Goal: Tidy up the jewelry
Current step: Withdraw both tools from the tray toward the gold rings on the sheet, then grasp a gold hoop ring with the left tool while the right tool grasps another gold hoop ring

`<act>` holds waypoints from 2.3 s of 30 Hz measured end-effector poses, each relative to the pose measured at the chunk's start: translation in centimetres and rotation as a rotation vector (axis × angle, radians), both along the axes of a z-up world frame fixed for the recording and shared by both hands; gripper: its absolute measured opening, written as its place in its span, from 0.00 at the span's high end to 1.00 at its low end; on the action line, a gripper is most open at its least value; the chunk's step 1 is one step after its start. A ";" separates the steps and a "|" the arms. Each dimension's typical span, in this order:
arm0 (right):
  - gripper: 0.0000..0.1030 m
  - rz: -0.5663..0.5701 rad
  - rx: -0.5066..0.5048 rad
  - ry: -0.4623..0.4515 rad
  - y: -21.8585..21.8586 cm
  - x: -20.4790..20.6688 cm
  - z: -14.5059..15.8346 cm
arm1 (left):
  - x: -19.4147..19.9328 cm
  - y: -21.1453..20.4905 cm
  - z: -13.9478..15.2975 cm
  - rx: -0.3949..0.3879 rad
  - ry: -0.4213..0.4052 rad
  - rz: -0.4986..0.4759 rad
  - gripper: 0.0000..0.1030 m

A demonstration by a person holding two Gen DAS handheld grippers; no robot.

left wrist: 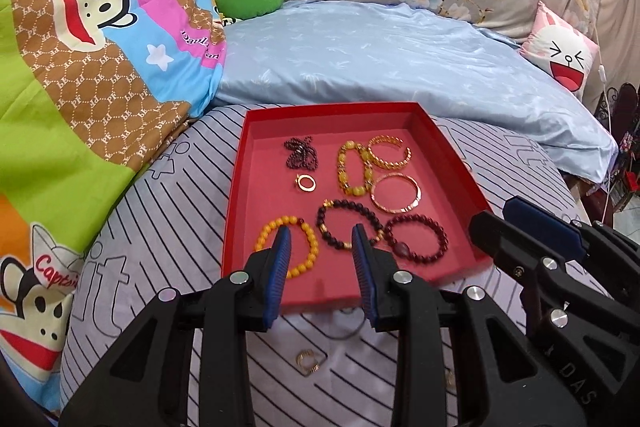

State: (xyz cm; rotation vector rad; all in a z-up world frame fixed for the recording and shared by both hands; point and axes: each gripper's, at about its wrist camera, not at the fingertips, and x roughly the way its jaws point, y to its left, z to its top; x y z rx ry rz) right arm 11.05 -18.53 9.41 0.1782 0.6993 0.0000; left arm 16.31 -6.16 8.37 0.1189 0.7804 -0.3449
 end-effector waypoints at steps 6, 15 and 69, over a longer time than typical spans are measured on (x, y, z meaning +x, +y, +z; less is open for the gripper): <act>0.70 0.004 0.005 0.021 0.8 -3.9 -1.0 | -3.8 0.5 -1.1 0.007 0.024 -0.026 0.71; 0.70 0.019 -0.001 0.109 2.0 -7.6 -4.6 | -7.9 1.8 -5.1 0.021 0.120 -0.040 0.67; 0.85 -0.015 -0.018 0.192 1.4 -6.5 -9.2 | -3.5 3.1 -8.9 0.022 0.155 0.044 0.56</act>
